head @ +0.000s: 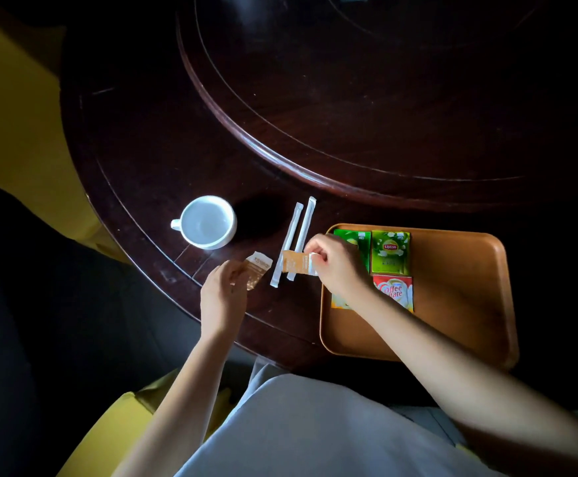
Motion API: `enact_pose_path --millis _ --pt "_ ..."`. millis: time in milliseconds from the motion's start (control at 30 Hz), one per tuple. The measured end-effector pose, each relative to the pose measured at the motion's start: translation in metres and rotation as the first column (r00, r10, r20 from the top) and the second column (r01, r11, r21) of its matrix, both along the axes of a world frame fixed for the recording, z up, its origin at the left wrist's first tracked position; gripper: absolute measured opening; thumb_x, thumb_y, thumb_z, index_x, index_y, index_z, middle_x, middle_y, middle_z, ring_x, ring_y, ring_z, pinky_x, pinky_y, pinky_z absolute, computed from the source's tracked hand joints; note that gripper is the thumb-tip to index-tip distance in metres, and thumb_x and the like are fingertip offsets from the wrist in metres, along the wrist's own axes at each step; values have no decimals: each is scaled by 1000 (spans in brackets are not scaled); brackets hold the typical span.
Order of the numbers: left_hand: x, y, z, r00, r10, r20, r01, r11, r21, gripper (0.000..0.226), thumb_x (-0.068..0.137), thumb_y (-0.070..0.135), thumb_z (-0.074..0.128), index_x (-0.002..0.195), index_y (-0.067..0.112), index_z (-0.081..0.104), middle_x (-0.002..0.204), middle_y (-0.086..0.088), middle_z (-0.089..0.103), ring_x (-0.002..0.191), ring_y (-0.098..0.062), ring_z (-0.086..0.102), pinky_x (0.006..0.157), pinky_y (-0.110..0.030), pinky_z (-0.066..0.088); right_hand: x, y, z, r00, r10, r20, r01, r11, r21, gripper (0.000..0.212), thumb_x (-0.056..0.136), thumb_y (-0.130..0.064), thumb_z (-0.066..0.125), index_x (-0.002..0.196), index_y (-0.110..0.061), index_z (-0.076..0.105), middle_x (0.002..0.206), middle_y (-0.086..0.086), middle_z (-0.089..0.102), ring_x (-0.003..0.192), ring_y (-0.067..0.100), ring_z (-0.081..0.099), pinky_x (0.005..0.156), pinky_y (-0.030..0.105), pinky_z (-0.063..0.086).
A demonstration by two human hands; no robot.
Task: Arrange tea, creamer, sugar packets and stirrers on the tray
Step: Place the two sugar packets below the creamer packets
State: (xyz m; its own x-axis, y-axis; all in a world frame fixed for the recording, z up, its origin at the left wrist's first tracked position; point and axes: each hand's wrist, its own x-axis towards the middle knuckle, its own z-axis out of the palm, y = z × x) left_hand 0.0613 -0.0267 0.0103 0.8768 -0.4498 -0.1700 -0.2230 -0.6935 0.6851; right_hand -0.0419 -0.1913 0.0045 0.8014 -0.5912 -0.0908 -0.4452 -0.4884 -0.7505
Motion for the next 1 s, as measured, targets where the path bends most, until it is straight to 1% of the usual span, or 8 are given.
enact_pose_path --millis 100,167,400,467,600,767,867,1000 --pt "-12 6 10 993 -88 85 92 994 -51 15 81 3 60 93 10 66 90 -6 67 83 -20 60 76 -29 44 -28 -5 9 981 -175 83 153 962 225 17 78 11 53 78 -2 64 78 6 64 72 14 59 67 14 46" --pt "-23 5 16 975 -195 111 201 978 -48 15 81 2 60 92 11 66 88 -4 65 79 -15 55 72 -21 39 -56 -10 14 963 -251 102 219 942 253 15 78 14 55 78 2 64 77 5 62 69 -1 57 64 2 42" --pt "-81 -20 12 858 -514 4 514 857 -38 12 81 8 62 89 14 69 85 -8 66 78 -23 62 69 -24 43 -151 -24 10 963 -247 -105 264 941 212 30 77 9 60 71 -21 64 69 -2 66 67 9 61 65 26 46" --pt "-96 -28 5 818 -574 -38 574 819 -13 16 80 12 63 93 17 69 88 -8 65 82 -24 63 72 -29 47 -164 -23 4 962 -235 -136 259 946 195 30 77 8 60 69 -21 63 69 0 66 69 20 62 66 31 46" --pt "-117 -40 -4 789 -612 -58 614 786 72 18 86 18 55 98 23 68 93 -7 65 88 -28 61 70 -34 50 -172 -19 -5 965 -198 -173 225 962 156 23 78 7 59 73 -14 66 72 0 66 71 19 63 72 36 50" --pt "-127 -42 -4 714 -695 83 659 708 253 27 81 13 58 107 12 63 96 -13 64 88 -35 60 66 -40 52 -177 -9 -6 964 -151 -218 148 989 -29 16 79 2 60 82 -12 66 84 4 69 82 24 63 75 37 53" --pt "-130 -32 2 685 -707 175 641 700 315 37 77 21 56 113 13 60 103 -12 64 89 -33 60 67 -38 54 -184 1 -5 979 -155 -134 109 947 -303 20 74 2 62 91 -7 68 93 13 68 86 33 62 75 40 54" --pt "-138 -12 2 574 -798 181 697 593 403 48 69 27 67 116 18 60 114 -10 65 102 -30 62 72 -33 55 -196 16 -8 987 -58 -150 -15 894 -447 33 69 1 66 100 -10 70 103 14 70 90 35 65 78 40 55"
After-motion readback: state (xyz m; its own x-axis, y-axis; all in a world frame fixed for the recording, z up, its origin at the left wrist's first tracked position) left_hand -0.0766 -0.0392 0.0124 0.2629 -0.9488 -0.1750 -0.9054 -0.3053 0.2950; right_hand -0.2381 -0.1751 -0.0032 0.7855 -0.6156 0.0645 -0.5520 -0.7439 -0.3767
